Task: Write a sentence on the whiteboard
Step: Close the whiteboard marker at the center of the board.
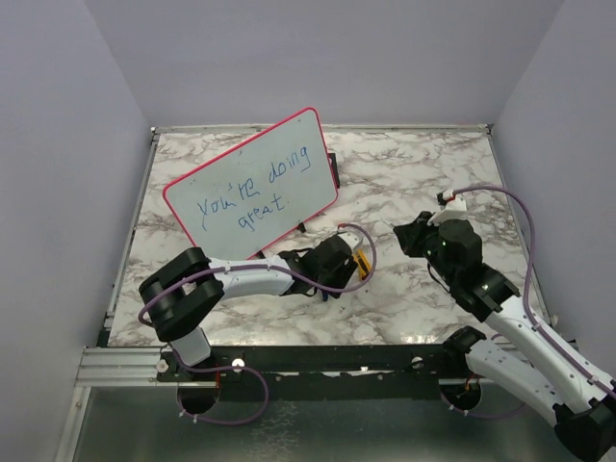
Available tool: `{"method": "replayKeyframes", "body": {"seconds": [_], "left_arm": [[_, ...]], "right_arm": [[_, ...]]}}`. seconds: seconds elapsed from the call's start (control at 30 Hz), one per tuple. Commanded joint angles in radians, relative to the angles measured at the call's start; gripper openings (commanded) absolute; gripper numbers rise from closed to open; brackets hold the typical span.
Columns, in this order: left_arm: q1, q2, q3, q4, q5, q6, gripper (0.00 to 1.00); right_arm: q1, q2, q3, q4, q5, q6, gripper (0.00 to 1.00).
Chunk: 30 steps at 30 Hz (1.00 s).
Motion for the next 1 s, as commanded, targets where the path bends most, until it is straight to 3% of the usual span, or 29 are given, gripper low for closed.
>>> {"method": "replayKeyframes", "body": {"seconds": [0.0,0.53,0.97], "left_arm": [[-0.009,0.009,0.013,-0.065,-0.088,0.014,0.60],[-0.045,-0.015,-0.071,-0.178,-0.277,-0.085,0.60],[-0.049,-0.180,-0.170,-0.264,-0.294,-0.222,0.60]], "right_arm": [[-0.005,-0.029,-0.017,0.001,0.001,0.011,0.01],[-0.007,-0.018,-0.027,0.027,0.002,0.016,0.00],[-0.006,0.008,-0.033,0.047,-0.023,0.025,0.00]]}}
